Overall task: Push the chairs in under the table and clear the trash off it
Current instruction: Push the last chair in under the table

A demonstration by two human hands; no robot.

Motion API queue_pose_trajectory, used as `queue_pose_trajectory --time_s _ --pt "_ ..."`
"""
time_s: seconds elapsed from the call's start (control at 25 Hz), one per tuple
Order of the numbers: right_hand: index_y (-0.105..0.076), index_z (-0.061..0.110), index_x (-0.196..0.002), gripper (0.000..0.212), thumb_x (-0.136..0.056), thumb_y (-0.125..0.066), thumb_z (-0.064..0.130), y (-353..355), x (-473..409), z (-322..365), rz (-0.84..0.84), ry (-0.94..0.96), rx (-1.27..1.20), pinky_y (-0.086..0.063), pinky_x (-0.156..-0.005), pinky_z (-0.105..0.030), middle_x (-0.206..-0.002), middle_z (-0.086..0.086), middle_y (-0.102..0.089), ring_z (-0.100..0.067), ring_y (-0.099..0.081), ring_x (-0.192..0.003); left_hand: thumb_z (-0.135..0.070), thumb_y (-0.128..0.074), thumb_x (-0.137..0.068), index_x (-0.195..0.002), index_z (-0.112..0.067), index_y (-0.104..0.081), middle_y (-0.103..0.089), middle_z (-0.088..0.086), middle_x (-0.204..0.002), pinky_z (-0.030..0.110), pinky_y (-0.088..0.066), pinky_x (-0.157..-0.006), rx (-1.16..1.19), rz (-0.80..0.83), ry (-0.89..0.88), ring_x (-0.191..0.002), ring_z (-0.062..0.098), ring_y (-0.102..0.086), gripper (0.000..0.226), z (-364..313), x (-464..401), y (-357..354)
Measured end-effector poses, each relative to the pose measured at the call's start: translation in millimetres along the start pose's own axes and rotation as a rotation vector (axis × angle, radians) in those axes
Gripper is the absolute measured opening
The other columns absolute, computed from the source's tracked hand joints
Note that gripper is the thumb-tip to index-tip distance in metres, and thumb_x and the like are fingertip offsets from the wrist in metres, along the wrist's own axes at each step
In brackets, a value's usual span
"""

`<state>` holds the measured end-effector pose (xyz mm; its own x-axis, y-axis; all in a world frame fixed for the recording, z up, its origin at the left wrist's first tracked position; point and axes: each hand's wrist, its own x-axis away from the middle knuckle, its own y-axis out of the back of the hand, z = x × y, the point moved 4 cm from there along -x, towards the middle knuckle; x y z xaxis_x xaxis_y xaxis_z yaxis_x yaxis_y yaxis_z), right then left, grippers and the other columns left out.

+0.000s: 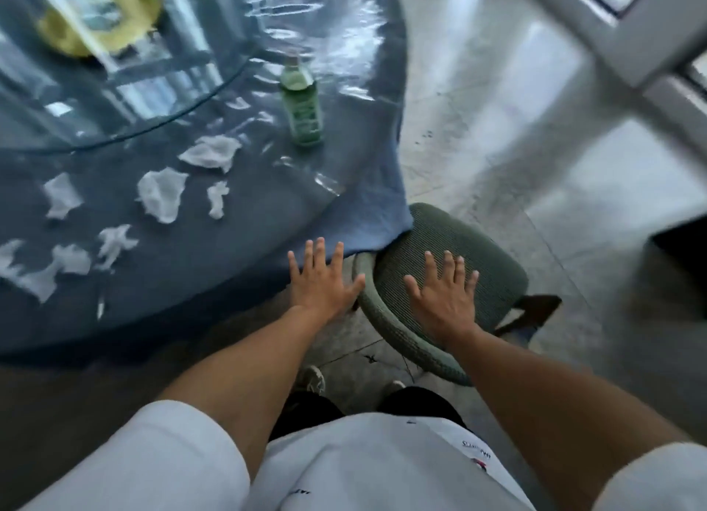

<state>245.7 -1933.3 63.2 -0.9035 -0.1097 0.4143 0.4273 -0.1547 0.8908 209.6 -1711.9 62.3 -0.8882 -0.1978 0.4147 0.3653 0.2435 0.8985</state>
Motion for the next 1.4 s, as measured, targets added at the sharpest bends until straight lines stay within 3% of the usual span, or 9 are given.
queue_pose_trajectory --time_s 0.2,0.44,0.6,0.72,0.8,0.92,1.12,1.4 --pt "-0.013 0.024 -0.162 0.072 -0.102 -0.018 0.063 -13.2 28.9 -27.4 -0.052 -0.273 -0.128 0.005 -0.125 -0.055 -0.17 -0.012 -0.001 -0.031 0.006 -0.157 -0.075 -0.018 -0.094 -0.163 -0.025 -0.007 0.0 0.013 -0.171 0.061 0.008 -0.122 -0.139 0.045 -0.324 -0.157 0.031 0.008 0.086 -40.2 -33.6 -4.6" --pt "-0.023 0.021 -0.159 0.068 -0.103 -0.024 0.059 -60.0 53.6 -63.6 -0.039 -0.442 -0.233 0.004 -0.126 -0.051 -0.168 -0.015 -0.013 -0.031 -0.006 -0.156 -0.078 -0.019 -0.091 -0.163 -0.025 -0.008 -0.003 0.012 -0.171 0.058 0.004 -0.124 -0.253 0.12 -0.557 -0.157 0.029 0.006 0.089 -77.8 -57.8 -52.5" --pt "-0.041 0.016 -0.149 0.068 -0.101 -0.016 0.057 -94.4 50.2 -63.6 -0.027 -0.405 -0.224 -0.01 -0.125 -0.055 -0.155 -0.015 -0.039 -0.031 -0.033 -0.144 -0.074 -0.026 -0.092 -0.162 -0.024 -0.017 -0.01 0.013 -0.17 0.052 0.0 -0.126 -0.227 0.147 -0.629 -0.158 0.028 -0.001 0.087 -88.8 -62.4 -86.1" --pt "-0.053 0.016 -0.138 0.07 -0.097 -0.017 0.059 -99.2 42.1 -59.5 -0.089 -0.327 -0.232 -0.02 -0.122 -0.056 -0.138 -0.009 -0.056 -0.028 -0.051 -0.128 -0.072 -0.032 -0.091 -0.159 -0.024 -0.028 -0.027 0.01 -0.166 0.047 -0.018 -0.125 -0.095 0.15 -0.664 -0.154 0.026 -0.021 0.084 -88.3 -65.7 -95.0" --pt "-0.055 0.017 -0.136 0.065 -0.097 -0.028 0.061 -94.5 42.1 -60.3 -0.131 -0.326 -0.326 -0.02 -0.123 -0.054 -0.134 -0.007 -0.058 -0.027 -0.054 -0.126 -0.074 -0.033 -0.089 -0.156 -0.025 -0.035 -0.038 0.007 -0.16 0.045 -0.031 -0.119 -0.046 0.142 -0.655 -0.148 0.023 -0.034 0.084 -86.3 -66.5 -94.8" --pt "-0.057 0.018 -0.133 0.067 -0.095 -0.026 0.064 -94.8 48.6 -63.5 -0.191 -0.258 -0.361 -0.023 -0.122 -0.052 -0.132 -0.005 -0.059 -0.025 -0.056 -0.122 -0.078 -0.027 -0.083 -0.154 -0.027 -0.04 -0.045 0.003 -0.156 0.045 -0.038 -0.114 -0.014 0.137 -0.596 -0.144 0.021 -0.04 0.088 -87.5 -56.3 -98.2" --pt "-0.061 0.016 -0.12 0.051 -0.096 -0.034 0.052 -99.6 71.0 -95.1 -0.27 -0.13 -0.345 -0.029 -0.118 -0.054 -0.119 -0.004 -0.064 -0.025 -0.06 -0.11 -0.072 -0.038 -0.091 -0.151 -0.026 -0.044 -0.047 0.0 -0.154 0.045 -0.04 -0.11 0.101 0.071 -0.461 -0.141 0.02 -0.043 0.076 -99.7 -9.3 -116.0" --pt "-0.061 0.017 -0.117 0.05 -0.092 -0.034 0.05 -96.8 107.4 -195.9 -0.279 0.14 -0.307 -0.027 -0.12 -0.055 -0.118 -0.004 -0.063 -0.025 -0.06 -0.109 -0.082 -0.027 -0.081 -0.15 -0.028 -0.046 -0.048 0.001 -0.153 0.047 -0.042 -0.109 0.168 0.039 -0.203 -0.14 0.021 -0.045 0.089 -162.9 80.4 -170.7"
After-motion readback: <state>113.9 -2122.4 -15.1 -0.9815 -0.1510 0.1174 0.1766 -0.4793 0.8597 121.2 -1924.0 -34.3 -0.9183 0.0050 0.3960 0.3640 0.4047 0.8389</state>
